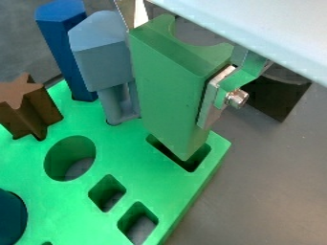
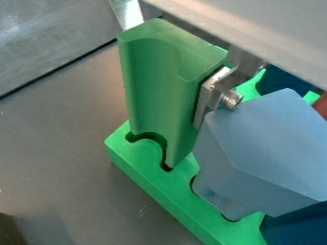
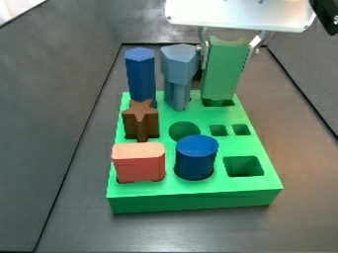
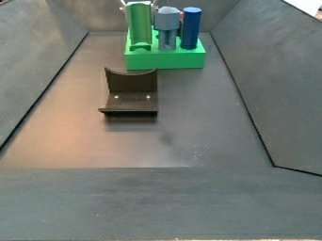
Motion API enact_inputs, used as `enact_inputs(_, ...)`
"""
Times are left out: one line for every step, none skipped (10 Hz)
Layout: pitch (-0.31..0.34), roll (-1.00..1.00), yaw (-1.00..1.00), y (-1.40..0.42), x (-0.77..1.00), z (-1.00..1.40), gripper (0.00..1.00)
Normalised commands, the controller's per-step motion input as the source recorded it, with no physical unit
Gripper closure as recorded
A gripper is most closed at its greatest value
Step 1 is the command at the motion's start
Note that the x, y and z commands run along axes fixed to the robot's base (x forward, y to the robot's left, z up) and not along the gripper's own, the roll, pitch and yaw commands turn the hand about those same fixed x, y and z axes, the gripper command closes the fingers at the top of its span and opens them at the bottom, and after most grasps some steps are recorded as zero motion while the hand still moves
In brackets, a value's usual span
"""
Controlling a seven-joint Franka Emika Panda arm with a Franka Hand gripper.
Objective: Pick up the arch object. Move up. Rotate the arch object. Move to above the board. Insert the arch object.
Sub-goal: Insert the arch object.
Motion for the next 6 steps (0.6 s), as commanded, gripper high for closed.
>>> enact_inputs(0.12,-0.05,0.02,0.0,0.54,-0.03,1.0)
enact_inputs(0.06,-0.1,0.0,0.0,0.54,0.0,1.0)
enact_inputs(0.039,-0.06,0.0,0.0,0.31,0.0,1.0)
enact_inputs(0.046,-0.04,0.0,-0.01,0.25,0.0,1.0)
enact_inputs(0.02,0.0,0.0,0.0,0.0,-0.13,1.0)
enact_inputs(0.01,0.0,0.0,0.0,0.0,-0.19,1.0)
